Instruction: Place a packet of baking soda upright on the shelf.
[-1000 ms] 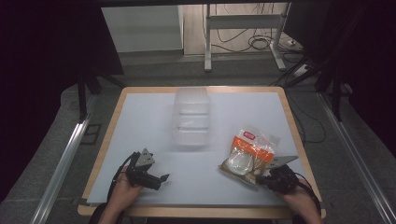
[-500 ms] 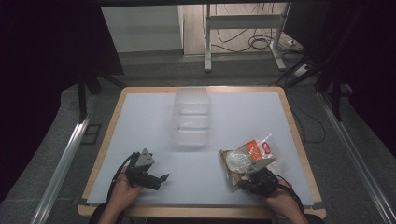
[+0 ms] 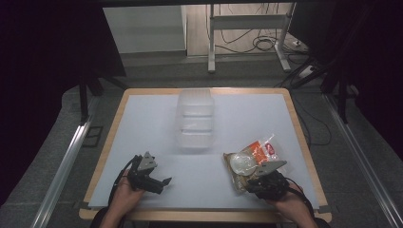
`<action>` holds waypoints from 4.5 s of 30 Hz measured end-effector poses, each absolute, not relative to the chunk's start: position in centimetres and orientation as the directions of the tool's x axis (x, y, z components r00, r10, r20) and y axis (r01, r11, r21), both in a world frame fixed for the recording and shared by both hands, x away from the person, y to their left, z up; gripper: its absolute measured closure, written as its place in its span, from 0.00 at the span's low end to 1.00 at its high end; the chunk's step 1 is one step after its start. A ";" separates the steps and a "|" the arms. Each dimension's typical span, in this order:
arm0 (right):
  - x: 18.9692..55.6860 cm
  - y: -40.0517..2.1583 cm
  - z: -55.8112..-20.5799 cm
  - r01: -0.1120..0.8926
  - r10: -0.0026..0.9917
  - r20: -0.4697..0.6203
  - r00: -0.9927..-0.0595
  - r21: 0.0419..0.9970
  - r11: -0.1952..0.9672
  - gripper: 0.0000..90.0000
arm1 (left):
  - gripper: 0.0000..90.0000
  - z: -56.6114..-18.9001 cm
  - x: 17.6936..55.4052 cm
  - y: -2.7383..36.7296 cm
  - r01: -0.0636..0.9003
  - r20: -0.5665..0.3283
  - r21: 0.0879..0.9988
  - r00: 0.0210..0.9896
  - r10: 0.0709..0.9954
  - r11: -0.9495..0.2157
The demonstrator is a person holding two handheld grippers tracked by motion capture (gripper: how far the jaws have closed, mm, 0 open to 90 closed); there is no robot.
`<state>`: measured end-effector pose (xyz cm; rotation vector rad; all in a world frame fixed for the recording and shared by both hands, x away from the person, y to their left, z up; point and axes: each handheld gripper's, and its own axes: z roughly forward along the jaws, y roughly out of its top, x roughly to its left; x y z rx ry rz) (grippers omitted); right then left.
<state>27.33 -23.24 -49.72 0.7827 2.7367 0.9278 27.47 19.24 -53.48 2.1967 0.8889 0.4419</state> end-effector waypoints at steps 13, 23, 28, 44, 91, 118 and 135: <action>27.9 -25.6 -48.3 0.461 0.633 -0.044 -0.773 0.646 0.609 0.47 | 0.00 -53.5 27.4 19.2 0.466 0.051 0.723 0.700 0.713 -0.509; 28.8 -27.4 -47.8 0.494 0.710 -0.068 -0.701 0.672 0.552 0.26 | 0.00 -53.6 27.5 19.2 0.468 0.049 0.723 0.699 0.713 -0.509; 29.1 -28.2 -47.5 0.491 0.722 -0.079 -0.688 0.682 0.542 0.20 | 0.00 -53.6 27.5 19.2 0.469 0.049 0.722 0.699 0.714 -0.509; 30.1 -31.2 -46.5 0.519 0.800 -0.076 -0.595 0.724 0.454 0.07 | 0.00 -53.6 27.5 19.2 0.470 0.049 0.721 0.699 0.714 -0.509; 33.5 -28.8 -49.1 0.606 0.698 0.147 -0.701 0.639 0.474 0.89 | 0.00 -53.7 27.4 18.9 0.464 0.068 0.709 0.705 0.706 -0.531; 33.6 -24.6 -41.6 0.471 0.617 0.069 -0.784 0.714 0.518 0.98 | 0.00 -53.6 27.4 19.0 0.462 0.074 0.711 0.702 0.709 -0.531; 35.5 -22.6 -38.9 0.414 0.615 -0.028 -0.788 0.715 0.563 0.98 | 0.00 -53.6 27.4 19.1 0.460 0.073 0.715 0.701 0.710 -0.527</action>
